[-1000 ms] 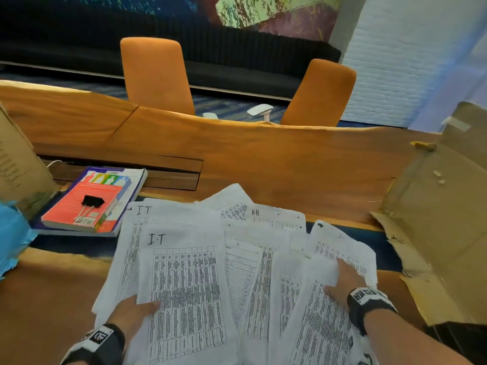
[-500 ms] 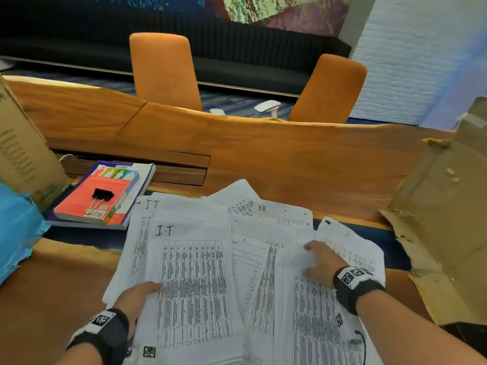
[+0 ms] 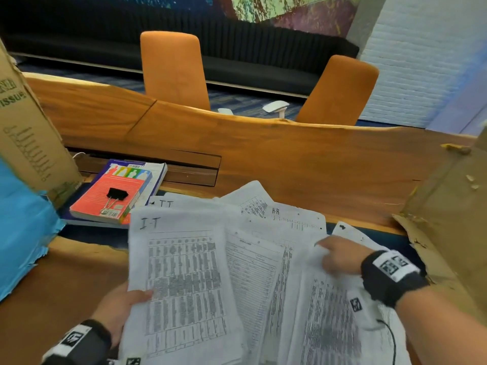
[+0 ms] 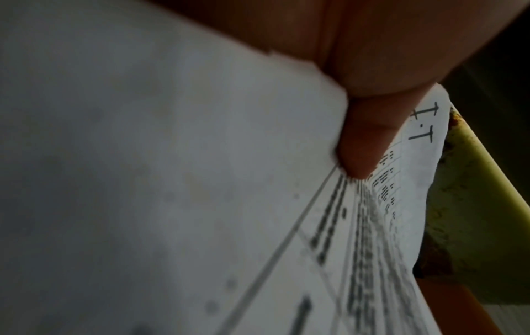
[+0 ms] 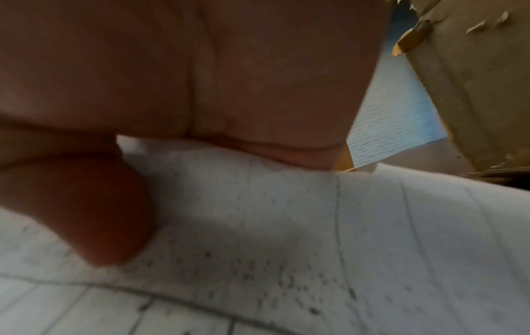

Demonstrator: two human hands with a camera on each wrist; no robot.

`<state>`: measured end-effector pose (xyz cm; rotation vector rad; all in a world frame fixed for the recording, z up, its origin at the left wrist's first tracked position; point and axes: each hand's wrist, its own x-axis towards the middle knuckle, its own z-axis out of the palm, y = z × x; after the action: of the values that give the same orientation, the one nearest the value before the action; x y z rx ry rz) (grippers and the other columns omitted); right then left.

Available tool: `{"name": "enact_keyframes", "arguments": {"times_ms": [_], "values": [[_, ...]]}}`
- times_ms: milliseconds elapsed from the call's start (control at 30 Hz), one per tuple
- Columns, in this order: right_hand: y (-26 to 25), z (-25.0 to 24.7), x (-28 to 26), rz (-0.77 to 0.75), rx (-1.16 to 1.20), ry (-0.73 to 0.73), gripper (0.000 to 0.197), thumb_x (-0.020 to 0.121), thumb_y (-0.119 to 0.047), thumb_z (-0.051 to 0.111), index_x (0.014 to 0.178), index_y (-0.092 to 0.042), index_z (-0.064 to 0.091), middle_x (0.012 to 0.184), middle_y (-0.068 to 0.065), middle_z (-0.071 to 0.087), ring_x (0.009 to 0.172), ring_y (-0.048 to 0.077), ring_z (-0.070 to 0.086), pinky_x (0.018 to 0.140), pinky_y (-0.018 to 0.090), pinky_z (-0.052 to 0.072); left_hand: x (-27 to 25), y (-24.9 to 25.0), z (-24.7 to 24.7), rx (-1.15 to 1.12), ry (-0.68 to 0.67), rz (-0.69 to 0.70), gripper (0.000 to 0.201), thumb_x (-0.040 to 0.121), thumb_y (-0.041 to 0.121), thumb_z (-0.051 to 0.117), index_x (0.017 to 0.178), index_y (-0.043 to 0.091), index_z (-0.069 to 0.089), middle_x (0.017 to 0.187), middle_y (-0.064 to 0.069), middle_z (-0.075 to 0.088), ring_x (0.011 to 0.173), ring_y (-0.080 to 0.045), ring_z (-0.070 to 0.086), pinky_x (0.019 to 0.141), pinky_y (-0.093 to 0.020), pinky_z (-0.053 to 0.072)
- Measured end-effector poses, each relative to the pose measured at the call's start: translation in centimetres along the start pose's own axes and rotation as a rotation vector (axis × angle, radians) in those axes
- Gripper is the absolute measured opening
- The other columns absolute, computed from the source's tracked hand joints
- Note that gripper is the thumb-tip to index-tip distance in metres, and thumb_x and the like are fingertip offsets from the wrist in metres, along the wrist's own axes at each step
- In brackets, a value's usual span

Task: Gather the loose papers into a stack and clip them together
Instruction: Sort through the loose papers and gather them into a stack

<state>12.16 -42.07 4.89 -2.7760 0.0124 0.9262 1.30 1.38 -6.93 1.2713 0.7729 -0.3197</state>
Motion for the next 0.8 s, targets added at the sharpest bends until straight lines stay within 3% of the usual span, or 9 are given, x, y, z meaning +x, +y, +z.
{"name": "enact_keyframes", "arguments": {"times_ms": [67, 133, 200, 267, 300, 367, 433, 600, 800], "values": [[-1.9, -2.1, -0.1, -0.002, 0.106, 0.054, 0.06, 0.088, -0.023, 0.06, 0.146, -0.017, 0.043, 0.15, 0.003, 0.042, 0.138, 0.021, 0.04, 0.107, 0.03, 0.034, 0.7, -0.3, -2.1, -0.03, 0.057, -0.018, 0.035, 0.08, -0.014, 0.056, 0.113, -0.003, 0.061, 0.105, -0.035, 0.068, 0.1, -0.053, 0.063, 0.09, -0.064, 0.048], [-4.9, -2.6, 0.5, -0.035, 0.166, 0.129, 0.044, 0.086, -0.017, 0.062, 0.13, -0.015, 0.059, 0.126, 0.001, 0.057, 0.124, 0.019, 0.051, 0.09, 0.025, 0.04, 1.5, -0.9, -3.5, -0.021, 0.11, -0.028, 0.041, 0.078, -0.013, 0.058, 0.118, -0.005, 0.059, 0.108, -0.035, 0.066, 0.101, -0.054, 0.063, 0.093, -0.069, 0.044], [-8.2, -1.6, 2.3, -0.084, 0.121, 0.185, 0.038, 0.084, -0.02, 0.058, 0.121, -0.016, 0.065, 0.12, 0.0, 0.064, 0.119, 0.022, 0.058, 0.076, 0.022, 0.041, 2.4, -1.6, -4.4, 0.03, 0.125, -0.039, 0.039, 0.078, -0.013, 0.06, 0.116, -0.004, 0.061, 0.106, -0.034, 0.068, 0.097, -0.053, 0.065, 0.093, -0.069, 0.044], [-10.9, 0.8, 4.8, -0.073, 0.079, 0.164, 0.041, 0.091, -0.017, 0.054, 0.132, -0.014, 0.056, 0.135, 0.004, 0.058, 0.126, 0.025, 0.053, 0.088, 0.022, 0.043, 3.1, -2.1, -4.9, 0.08, 0.11, -0.049, 0.035, 0.079, -0.012, 0.061, 0.113, -0.002, 0.063, 0.102, -0.031, 0.07, 0.094, -0.051, 0.067, 0.093, -0.066, 0.046], [-11.6, 2.4, 6.3, -0.065, 0.046, 0.148, 0.045, 0.092, -0.015, 0.054, 0.137, -0.013, 0.051, 0.141, 0.007, 0.053, 0.128, 0.027, 0.051, 0.098, 0.027, 0.043, 3.3, -2.2, -5.0, 0.095, 0.098, -0.054, 0.033, 0.08, -0.011, 0.061, 0.111, -0.001, 0.064, 0.101, -0.03, 0.071, 0.093, -0.049, 0.068, 0.093, -0.064, 0.047], [-12.6, 6.1, 8.1, -0.043, -0.038, 0.107, 0.06, 0.088, -0.024, 0.062, 0.143, -0.018, 0.04, 0.145, 0.007, 0.046, 0.13, 0.03, 0.048, 0.106, 0.039, 0.043, 3.8, -2.5, -5.3, 0.12, 0.08, -0.071, 0.03, 0.081, -0.01, 0.063, 0.109, 0.001, 0.065, 0.1, -0.027, 0.072, 0.092, -0.048, 0.069, 0.093, -0.062, 0.048], [-13.0, 9.2, 9.0, -0.033, -0.169, 0.11, 0.068, 0.084, -0.04, 0.067, 0.141, -0.022, 0.036, 0.142, 0.005, 0.044, 0.128, 0.032, 0.047, 0.105, 0.047, 0.042, 4.3, -2.8, -5.5, 0.131, 0.07, -0.073, 0.031, 0.08, -0.01, 0.064, 0.109, 0.001, 0.066, 0.099, -0.026, 0.073, 0.091, -0.048, 0.069, 0.093, -0.063, 0.048], [-13.3, 11.7, 9.5, -0.045, -0.364, 0.26, 0.056, 0.091, -0.043, 0.06, 0.138, -0.02, 0.039, 0.142, 0.008, 0.038, 0.127, 0.032, 0.041, 0.104, 0.047, 0.037, 3.7, -2.4, -5.3, 0.161, 0.089, -0.049, 0.026, 0.081, -0.012, 0.063, 0.103, 0.0, 0.068, 0.095, -0.024, 0.074, 0.091, -0.045, 0.069, 0.094, -0.059, 0.048], [-12.0, 11.3, 9.3, -0.014, -0.251, 0.204, 0.072, 0.085, -0.049, 0.067, 0.142, -0.021, 0.034, 0.141, 0.005, 0.042, 0.128, 0.031, 0.044, 0.105, 0.047, 0.039, 2.3, -1.5, -4.5, 0.195, 0.073, -0.031, 0.02, 0.086, -0.011, 0.058, 0.094, 0.006, 0.066, 0.095, -0.023, 0.071, 0.092, -0.042, 0.067, 0.089, -0.05, 0.05]]}}
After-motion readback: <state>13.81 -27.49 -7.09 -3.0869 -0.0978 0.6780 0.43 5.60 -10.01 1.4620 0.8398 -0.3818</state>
